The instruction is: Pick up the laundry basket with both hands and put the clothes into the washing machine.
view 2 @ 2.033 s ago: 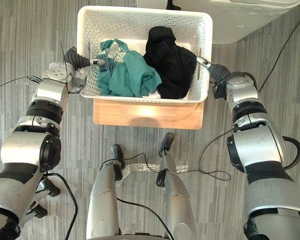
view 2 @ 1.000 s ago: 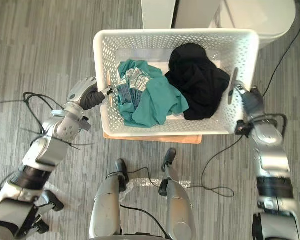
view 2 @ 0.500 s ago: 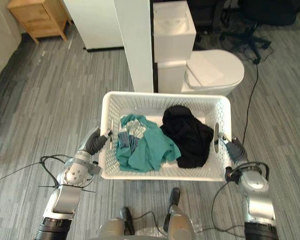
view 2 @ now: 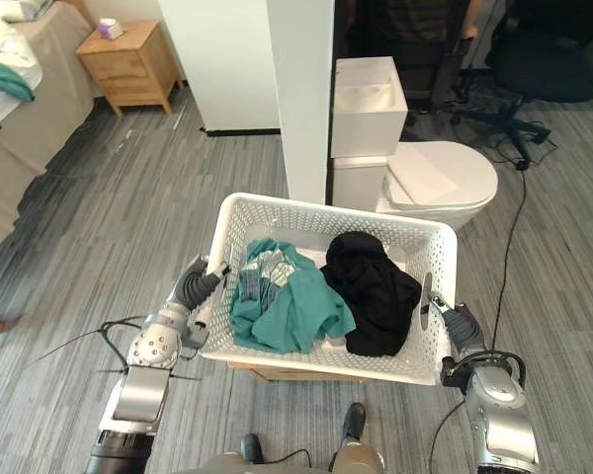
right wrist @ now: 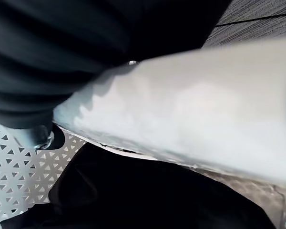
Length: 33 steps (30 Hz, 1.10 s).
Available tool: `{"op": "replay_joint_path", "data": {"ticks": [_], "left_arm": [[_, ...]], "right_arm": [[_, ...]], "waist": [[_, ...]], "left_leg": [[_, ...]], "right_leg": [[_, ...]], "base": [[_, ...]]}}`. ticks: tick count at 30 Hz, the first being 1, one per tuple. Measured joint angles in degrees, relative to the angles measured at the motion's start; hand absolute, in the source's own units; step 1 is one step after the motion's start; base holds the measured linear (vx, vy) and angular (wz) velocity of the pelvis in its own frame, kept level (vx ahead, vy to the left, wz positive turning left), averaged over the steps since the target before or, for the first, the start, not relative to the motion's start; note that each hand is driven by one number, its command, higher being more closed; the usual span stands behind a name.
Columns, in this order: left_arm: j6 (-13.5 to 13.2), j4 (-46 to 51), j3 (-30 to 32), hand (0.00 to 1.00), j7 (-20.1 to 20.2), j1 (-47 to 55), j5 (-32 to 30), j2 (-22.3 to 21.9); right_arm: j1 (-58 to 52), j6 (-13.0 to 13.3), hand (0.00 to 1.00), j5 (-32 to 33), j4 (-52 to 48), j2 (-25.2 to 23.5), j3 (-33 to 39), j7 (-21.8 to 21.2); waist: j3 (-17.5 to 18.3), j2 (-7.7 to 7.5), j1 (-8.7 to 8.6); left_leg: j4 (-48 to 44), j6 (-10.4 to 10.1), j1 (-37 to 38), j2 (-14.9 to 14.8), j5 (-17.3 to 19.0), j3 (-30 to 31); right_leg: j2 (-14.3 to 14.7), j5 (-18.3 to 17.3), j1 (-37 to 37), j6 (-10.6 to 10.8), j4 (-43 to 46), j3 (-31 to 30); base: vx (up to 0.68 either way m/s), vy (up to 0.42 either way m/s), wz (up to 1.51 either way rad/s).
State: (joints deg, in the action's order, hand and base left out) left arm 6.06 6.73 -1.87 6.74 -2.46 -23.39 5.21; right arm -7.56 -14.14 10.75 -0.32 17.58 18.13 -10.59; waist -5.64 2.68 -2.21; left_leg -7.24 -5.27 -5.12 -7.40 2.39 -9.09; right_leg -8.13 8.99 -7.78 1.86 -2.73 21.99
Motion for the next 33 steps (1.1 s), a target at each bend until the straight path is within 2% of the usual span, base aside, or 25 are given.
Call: {"op": "replay_joint_path", "data": {"ticks": [2,3,4,6,8,9,11,12,13,15,16,17,18,19,20,21,22,24,25,26,28,30,31,32,33], "left_arm": [[-0.08,-0.50,-0.50,1.00,-0.92,-0.28,0.96,1.29],[-0.07,-0.52,-0.52,1.00,-1.09,-0.29,1.35,1.23],[-0.08,-0.52,-1.47,1.00,-1.99,-0.36,1.42,0.82],[-0.23,-0.57,-3.40,1.00,-2.14,-0.56,1.49,0.48],[-0.52,-1.99,-4.45,1.00,-2.22,-2.78,1.50,0.47],[-0.60,-3.92,-4.89,1.00,-2.36,-4.53,1.48,1.00],[-0.60,-5.33,-5.61,1.00,-2.32,-5.40,1.42,1.17],[-0.52,-6.75,-6.02,1.00,-2.36,-5.81,1.39,0.48],[-0.42,-6.97,-5.71,1.00,-2.65,-5.71,1.39,0.97],[-0.14,-7.34,-4.66,1.00,-2.77,-5.61,1.41,1.79],[-0.13,-7.17,-2.97,1.00,-3.56,-5.78,1.46,2.41],[-0.02,-7.39,-1.87,1.00,-3.55,-5.79,1.47,2.44],[-0.04,-7.37,-0.95,1.00,-3.29,-5.55,1.53,2.29],[-0.32,-6.79,0.22,1.00,-3.40,-4.88,2.26,2.45],[-0.28,-5.53,0.94,1.00,-3.45,-3.76,2.63,3.13],[-0.25,-4.92,1.21,1.00,-3.45,-3.16,2.68,3.70],[-0.18,-4.44,2.65,1.00,-3.58,-2.06,3.14,4.50],[0.00,-4.45,4.42,1.00,-4.41,-1.14,3.96,5.74],[0.01,-4.48,5.05,1.00,-4.51,-1.04,4.58,6.50],[0.00,-4.49,5.04,1.00,-4.51,-1.07,4.97,6.93],[0.01,-4.56,4.58,1.00,-4.50,-0.75,4.97,6.33],[-0.02,-5.22,3.46,1.00,-4.49,-0.78,4.96,5.50],[-0.07,-6.27,3.44,1.00,-4.49,-0.82,4.96,4.25],[-0.13,-6.68,3.46,1.00,-4.49,-0.92,4.93,4.28],[-0.17,-7.17,3.46,1.00,-4.36,-0.98,4.90,5.36]], "right_arm": [[0.22,0.23,1.00,0.00,0.72,-1.55,-0.01,0.65],[0.60,0.34,1.00,0.00,1.44,-1.89,0.02,0.73],[0.37,0.36,1.00,0.00,1.75,-2.70,0.42,1.53],[-0.91,0.84,1.00,0.00,1.70,-3.69,2.34,1.88],[-0.96,1.48,1.00,-0.02,1.70,-5.21,4.16,1.92],[-1.59,1.54,1.00,-0.22,1.66,-7.19,5.65,2.38],[-2.89,1.57,1.00,-0.45,1.52,-8.13,5.66,2.79],[-3.59,1.46,1.00,-0.66,1.52,-8.47,5.62,3.20],[-3.74,1.47,1.00,-0.68,1.53,-8.52,5.26,3.25],[-3.78,1.47,1.00,-1.15,2.05,-8.57,3.12,3.25],[-2.93,1.47,1.00,-1.26,2.46,-7.77,0.85,3.35],[-2.09,1.80,1.00,-1.26,3.46,-7.03,-0.43,3.39],[0.06,1.93,1.00,-1.28,5.45,-6.42,-1.24,3.33],[2.27,2.16,1.00,-1.33,7.28,-6.66,-1.96,3.54],[3.61,2.94,1.00,-1.33,9.68,-6.18,-3.62,3.56],[4.68,3.10,1.00,-1.32,11.16,-6.07,-4.53,3.56],[6.81,3.10,1.00,-1.32,13.57,-6.11,-6.62,3.55],[8.90,3.23,1.00,-1.32,15.23,-6.13,-9.23,3.56],[9.85,3.24,1.00,-1.34,15.88,-6.13,-10.11,3.56],[10.18,3.25,1.00,-1.34,16.25,-6.12,-10.24,3.56],[9.62,3.20,1.00,-1.34,17.10,-5.97,-10.01,3.73],[7.53,3.94,1.00,-1.27,16.99,-5.72,-9.49,4.07],[6.76,4.19,1.00,-1.26,16.88,-5.55,-9.40,4.10],[6.35,4.39,1.00,-1.25,16.68,-5.55,-9.48,4.10],[4.41,4.50,1.00,-1.25,14.83,-6.25,-9.84,4.10]], "waist": [[-0.05,-0.44,-0.08],[-0.14,-0.59,-0.05],[-0.31,-0.80,-0.34],[0.51,0.47,-2.04],[0.76,0.42,-3.13],[0.74,-1.95,-3.15],[0.57,-2.41,-3.34],[0.30,-1.06,-3.28],[0.06,-0.92,-3.05],[-0.05,-1.53,-2.69],[-0.38,-2.13,-2.02],[-0.60,-2.52,-2.16],[0.64,0.19,-0.21],[0.22,0.13,0.79],[0.38,-0.42,1.30],[0.49,-0.97,1.56],[1.12,-2.19,3.00],[1.84,-3.35,4.57],[1.96,-3.73,5.10],[1.98,-3.91,5.79],[2.04,-3.80,6.27],[2.20,-3.85,5.01],[2.10,-3.09,4.15],[2.13,-2.96,4.01],[2.49,-4.52,3.43]], "left_leg": [[-0.01,-1.54,1.53,0.11,-0.40,5.36],[-2.63,-1.76,1.60,-0.17,1.55,6.59],[-9.24,-3.10,1.52,-0.36,5.60,8.05],[-10.15,-3.67,2.85,-0.79,9.19,9.04],[-8.47,-1.34,2.99,-0.27,12.06,7.42],[-9.97,-0.23,1.43,2.41,12.61,4.24],[-12.47,1.61,-0.41,3.53,12.90,2.87],[-12.44,3.77,-0.94,2.16,12.46,0.59],[-12.10,4.52,-0.92,2.01,12.09,-2.33],[-13.01,5.41,0.66,2.35,12.44,-6.14],[-16.11,6.02,-0.05,3.23,13.06,-9.03],[-15.42,6.30,-0.98,3.62,13.25,-9.09],[-11.61,7.24,-0.88,2.05,12.39,-10.21],[-9.36,8.11,0.60,0.96,11.26,-16.84],[-7.93,8.39,1.39,1.00,10.39,-19.73],[-7.36,8.44,1.81,1.03,10.05,-21.62],[-6.82,8.18,1.43,0.87,9.21,-26.03],[-7.96,7.98,-0.53,-0.38,9.06,-31.75],[-9.95,7.93,-2.29,-1.96,9.04,-34.77],[-11.53,7.67,-3.38,-3.79,8.88,-37.67],[-12.40,6.68,-3.04,-6.17,8.26,-40.52],[-12.48,5.15,-1.37,-8.97,7.27,-42.60],[-11.48,4.13,0.28,-11.22,5.80,-43.87],[-11.57,3.40,0.74,-12.27,5.18,-44.36],[-13.77,2.44,1.70,-14.65,4.56,-45.31]], "right_leg": [[-1.64,-3.00,-1.87,-0.88,5.19,-1.16],[-1.80,-3.42,-2.55,-0.97,6.33,-1.78],[-1.67,-4.07,-2.55,-0.34,7.90,-2.74],[-1.02,-3.68,-2.96,0.42,8.75,-3.25],[-1.54,-2.17,-5.29,1.16,9.39,-5.30],[-3.39,-0.96,-7.62,1.83,8.77,-7.64],[-4.10,-2.51,-7.85,1.69,7.49,-7.55],[-4.43,-6.80,-8.72,0.60,9.30,-4.18],[-6.54,-8.49,-10.72,-2.19,17.18,0.20],[-9.43,-12.10,-9.20,-5.54,31.85,6.56],[-9.97,-11.32,-8.80,-6.68,30.90,10.99],[-9.00,-9.71,-8.89,-8.02,28.04,10.80],[-4.61,-6.66,-7.73,-6.28,21.07,9.54],[-7.39,-14.36,-8.13,-9.50,34.33,13.53],[-9.74,-19.87,-5.33,-7.99,42.21,15.03],[-10.58,-20.90,-3.48,-6.54,43.24,15.43],[-12.50,-22.15,-0.02,-4.42,42.76,15.67],[-15.01,-21.73,3.83,-2.82,38.25,15.47],[-15.54,-18.97,6.19,-1.70,31.91,15.25],[-13.93,-17.75,7.08,0.03,25.50,12.90],[-10.64,-17.99,7.12,1.17,20.95,11.05],[-8.39,-18.28,6.57,1.95,21.30,8.81],[-8.13,-20.42,2.17,3.42,26.83,6.27],[-6.71,-21.13,1.40,4.42,24.67,5.52],[-2.52,-13.15,3.29,3.45,8.08,3.60]], "base": [[-0.06,-0.069,-0.19],[-0.01,-0.047,-0.47],[0.00,0.004,-0.44],[-0.06,0.115,-0.26],[-0.21,0.247,-0.50],[-0.26,0.215,-0.75],[-0.25,0.203,-0.64],[-0.23,0.195,-0.79],[-0.18,0.168,-0.87],[-0.08,0.147,-1.10],[-0.09,0.136,-1.29],[-0.28,0.153,-1.47],[-0.33,0.101,-1.68],[-0.34,0.075,-1.97],[-0.15,0.001,-1.71],[-0.10,-0.003,-1.65],[-0.07,-0.043,-1.84],[-0.08,-0.110,-1.74],[-0.07,-0.215,-1.43],[-0.06,-0.248,-1.40],[-0.03,-0.295,-1.02],[0.00,-0.306,-0.88],[-0.01,-0.234,-0.87],[0.00,-0.314,-0.91],[0.02,-0.402,-0.69]]}}
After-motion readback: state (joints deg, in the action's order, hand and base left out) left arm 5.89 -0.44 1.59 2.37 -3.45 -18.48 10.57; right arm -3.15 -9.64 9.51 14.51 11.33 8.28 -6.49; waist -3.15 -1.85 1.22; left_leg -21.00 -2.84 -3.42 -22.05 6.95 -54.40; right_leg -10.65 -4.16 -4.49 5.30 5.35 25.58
